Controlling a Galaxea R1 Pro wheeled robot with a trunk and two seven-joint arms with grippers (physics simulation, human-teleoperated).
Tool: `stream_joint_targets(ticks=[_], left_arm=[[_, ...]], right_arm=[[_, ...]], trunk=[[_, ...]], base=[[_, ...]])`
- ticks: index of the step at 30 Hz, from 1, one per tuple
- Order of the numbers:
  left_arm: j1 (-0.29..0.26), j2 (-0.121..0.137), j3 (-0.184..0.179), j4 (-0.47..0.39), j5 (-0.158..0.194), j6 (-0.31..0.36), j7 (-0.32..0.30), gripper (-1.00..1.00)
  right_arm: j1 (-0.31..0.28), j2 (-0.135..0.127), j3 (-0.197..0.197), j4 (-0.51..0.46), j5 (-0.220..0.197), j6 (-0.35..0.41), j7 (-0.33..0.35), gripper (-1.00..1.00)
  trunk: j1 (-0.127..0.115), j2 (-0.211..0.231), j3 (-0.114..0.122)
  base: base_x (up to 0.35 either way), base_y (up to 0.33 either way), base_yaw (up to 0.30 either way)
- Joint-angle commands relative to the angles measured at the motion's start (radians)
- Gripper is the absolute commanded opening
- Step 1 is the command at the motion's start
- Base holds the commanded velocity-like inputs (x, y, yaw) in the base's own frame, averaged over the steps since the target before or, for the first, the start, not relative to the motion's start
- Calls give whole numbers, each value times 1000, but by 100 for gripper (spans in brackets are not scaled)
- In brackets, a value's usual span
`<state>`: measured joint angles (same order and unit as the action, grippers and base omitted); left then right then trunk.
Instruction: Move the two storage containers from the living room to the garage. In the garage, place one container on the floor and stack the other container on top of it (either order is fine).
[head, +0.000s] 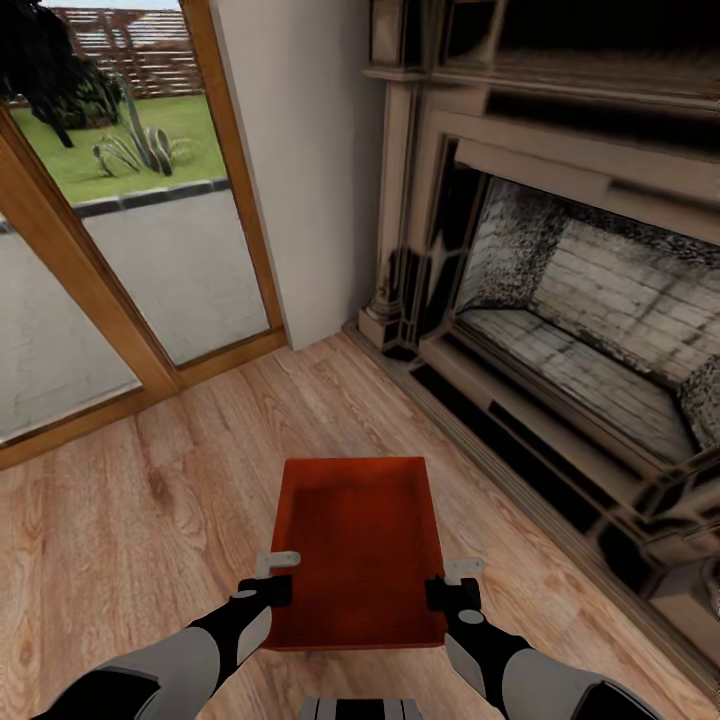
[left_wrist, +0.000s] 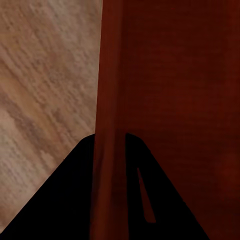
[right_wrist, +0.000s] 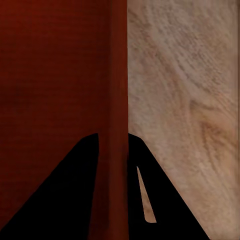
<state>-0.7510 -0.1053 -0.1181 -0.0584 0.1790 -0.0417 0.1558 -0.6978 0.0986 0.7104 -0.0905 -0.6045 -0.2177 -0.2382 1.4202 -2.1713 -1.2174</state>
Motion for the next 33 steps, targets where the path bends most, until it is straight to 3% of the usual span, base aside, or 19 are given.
stream_joint_targets(ticks=[1,8,33], left_arm=[[-1,-1,-5,0,12,-3,2,-100],[-1,-1,-5,-1,37,-3,2,-100],[-1,2,-5,-3,39,-2,2,-100]], right_arm=[[0,1,20,-2,-5,2,7,-100],[0,3,20,-2,-4,4,11,-100],[0,3,18,-2,-6,4,11,-100]], trunk=[[-4,7,3],[-31,56,25],[-127,231,103]], base=[[0,0,0],[0,0,0],[0,0,0]])
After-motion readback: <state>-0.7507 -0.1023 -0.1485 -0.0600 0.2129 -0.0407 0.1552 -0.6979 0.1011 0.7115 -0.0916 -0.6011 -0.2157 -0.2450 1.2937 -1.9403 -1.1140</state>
